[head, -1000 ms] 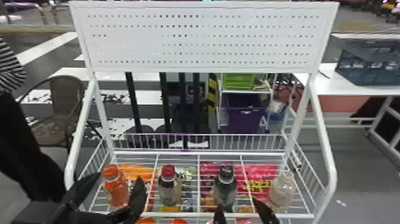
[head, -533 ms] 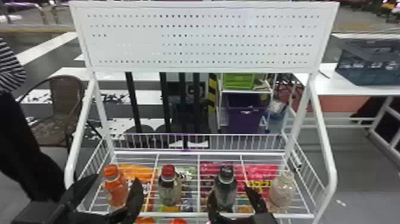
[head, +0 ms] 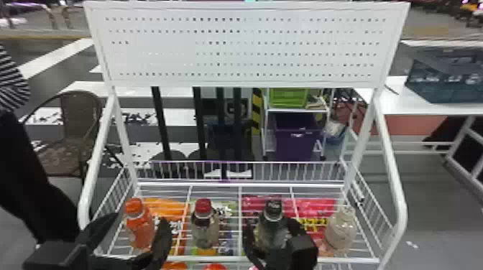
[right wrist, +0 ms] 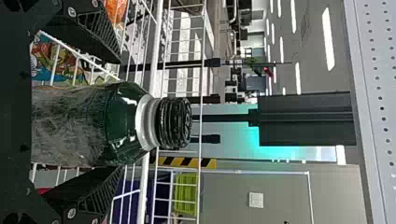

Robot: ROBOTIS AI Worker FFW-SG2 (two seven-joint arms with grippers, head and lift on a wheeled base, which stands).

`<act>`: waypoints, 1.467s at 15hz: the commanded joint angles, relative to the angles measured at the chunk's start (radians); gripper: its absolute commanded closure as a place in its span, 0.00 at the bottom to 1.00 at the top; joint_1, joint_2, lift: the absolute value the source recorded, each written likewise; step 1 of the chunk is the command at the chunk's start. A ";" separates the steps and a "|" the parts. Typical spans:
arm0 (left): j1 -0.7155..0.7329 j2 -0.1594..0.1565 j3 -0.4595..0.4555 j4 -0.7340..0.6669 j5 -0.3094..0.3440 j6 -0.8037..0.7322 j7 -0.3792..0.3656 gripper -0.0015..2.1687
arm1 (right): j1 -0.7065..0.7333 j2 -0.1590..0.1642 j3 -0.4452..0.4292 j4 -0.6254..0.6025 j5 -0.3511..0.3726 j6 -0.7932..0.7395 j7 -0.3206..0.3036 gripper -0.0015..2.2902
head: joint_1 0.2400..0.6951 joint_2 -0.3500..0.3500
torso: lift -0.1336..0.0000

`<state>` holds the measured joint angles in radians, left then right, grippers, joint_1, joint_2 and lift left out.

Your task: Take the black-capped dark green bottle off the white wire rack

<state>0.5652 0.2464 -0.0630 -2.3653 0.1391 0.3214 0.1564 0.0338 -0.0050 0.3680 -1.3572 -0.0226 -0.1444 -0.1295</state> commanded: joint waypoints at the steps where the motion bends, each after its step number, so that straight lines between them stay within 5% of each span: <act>1: -0.007 -0.003 0.000 0.012 0.000 0.000 0.000 0.07 | -0.015 0.002 0.000 0.010 -0.008 0.015 0.004 0.14 | 0.57 0.50 | 1.00; 5: -0.019 -0.003 -0.008 0.012 0.002 0.006 0.000 0.07 | 0.028 -0.012 -0.003 -0.062 -0.005 0.024 -0.007 0.54 | 0.57 0.50 | 1.00; 9: -0.016 -0.001 -0.009 -0.002 0.002 0.022 0.000 0.07 | 0.123 -0.035 -0.003 -0.281 0.010 0.135 -0.021 0.54 | 0.57 0.50 | 1.00; 14: -0.005 -0.003 -0.015 -0.011 -0.001 0.018 0.002 0.07 | 0.333 -0.170 -0.047 -0.746 0.027 0.420 0.022 0.54 | 0.57 0.50 | 1.00; 18: -0.016 -0.006 -0.041 -0.011 -0.009 0.018 0.005 0.07 | 0.485 -0.219 -0.153 -0.997 0.026 0.582 0.056 0.53 | 0.57 0.50 | 1.00; 22: -0.019 -0.006 -0.050 -0.011 -0.012 0.022 0.005 0.07 | 0.621 -0.251 -0.235 -1.091 0.023 0.503 0.057 0.53 | 0.57 0.50 | 1.00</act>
<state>0.5467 0.2408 -0.1125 -2.3762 0.1281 0.3430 0.1611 0.6033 -0.2507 0.1687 -2.4229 0.0022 0.4176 -0.0719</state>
